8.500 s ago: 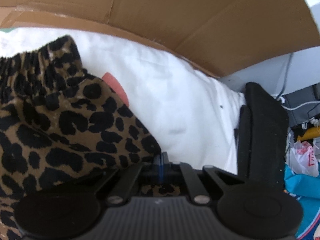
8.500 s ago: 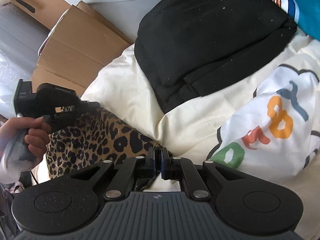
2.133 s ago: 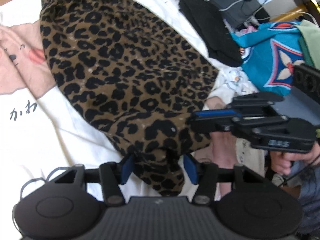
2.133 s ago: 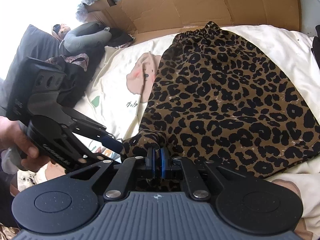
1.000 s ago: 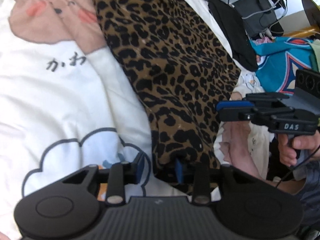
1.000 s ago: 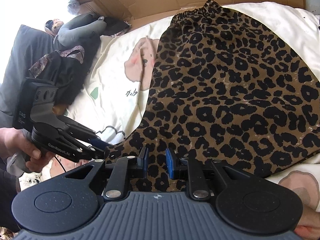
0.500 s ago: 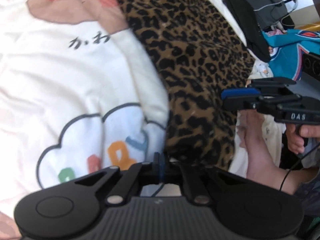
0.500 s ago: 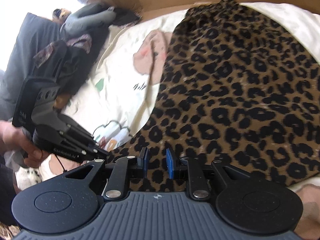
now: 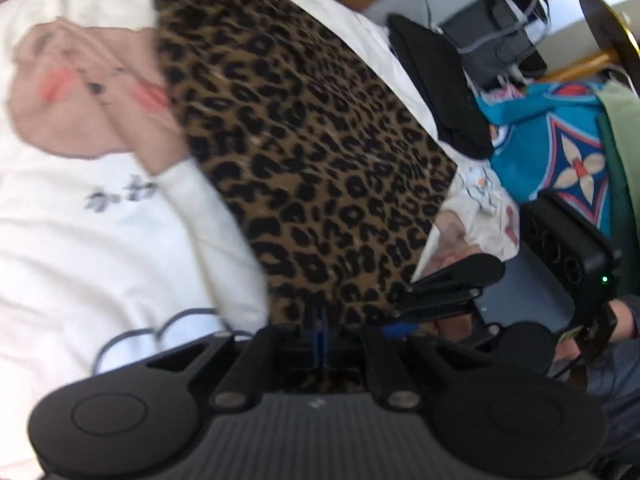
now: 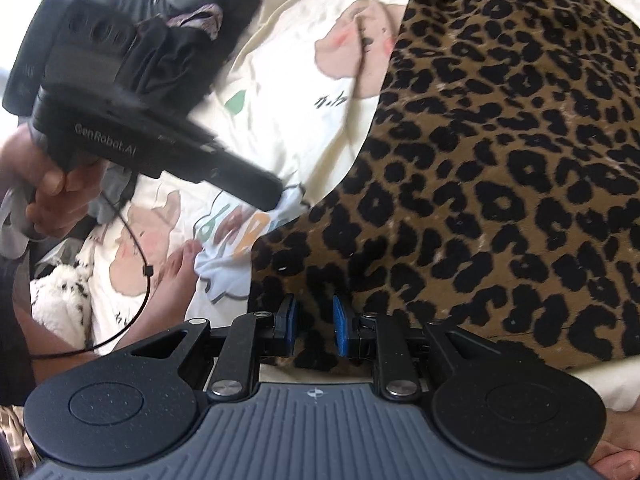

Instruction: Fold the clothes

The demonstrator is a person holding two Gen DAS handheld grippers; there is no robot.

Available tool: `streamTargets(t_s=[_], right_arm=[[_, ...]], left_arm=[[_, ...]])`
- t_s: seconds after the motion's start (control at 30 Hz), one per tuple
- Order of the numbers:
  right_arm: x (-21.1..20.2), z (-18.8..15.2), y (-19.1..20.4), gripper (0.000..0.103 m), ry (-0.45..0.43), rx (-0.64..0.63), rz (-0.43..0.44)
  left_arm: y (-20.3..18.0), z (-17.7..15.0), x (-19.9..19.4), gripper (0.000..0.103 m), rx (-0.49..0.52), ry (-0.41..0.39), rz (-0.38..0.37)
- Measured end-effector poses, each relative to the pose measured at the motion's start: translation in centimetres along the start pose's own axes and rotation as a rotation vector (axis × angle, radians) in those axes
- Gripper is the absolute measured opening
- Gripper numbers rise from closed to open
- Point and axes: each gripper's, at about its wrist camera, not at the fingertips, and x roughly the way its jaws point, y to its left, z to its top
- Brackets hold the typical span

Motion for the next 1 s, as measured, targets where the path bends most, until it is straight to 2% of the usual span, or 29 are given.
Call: streamTargets(t_s=[0.23,0.37,0.5,0.67,0.83,1.0], right_arm=[[-0.9,-0.6,-0.8,0.023,0.006,-0.002,-0.032],[-2.5,-0.7,-2.9,0.022,-0.047,0.074,-0.078],[-4.4,-0.5,-5.0,0.022,-0.115,0.132,-0.167],[-7.3,-0.4,-8.3,0.022,-0.176,0.217,-0.302],[-9.7,-0.7,-11.0,0.022,-0.233,0.299,-0.368],[-11.1,-0.9,-11.7,0.023,-0.283,0.328,-0.383]], left_arm=[[0.1,-1.6,3.6,0.002,0.017,0.128,0.031],[0.2,-2.3,3.9,0.002,0.024,0.153,0.049],[-0.3,-2.8,3.8,0.002,0.066,0.175,0.071],[0.0,-2.9,2.0,0.004,0.054,0.159,0.105],[0.4,-2.4,-0.3,0.027,0.009,0.092,0.102],[-0.4,-2.1,0.2,0.027,0.027,0.087,0.045]])
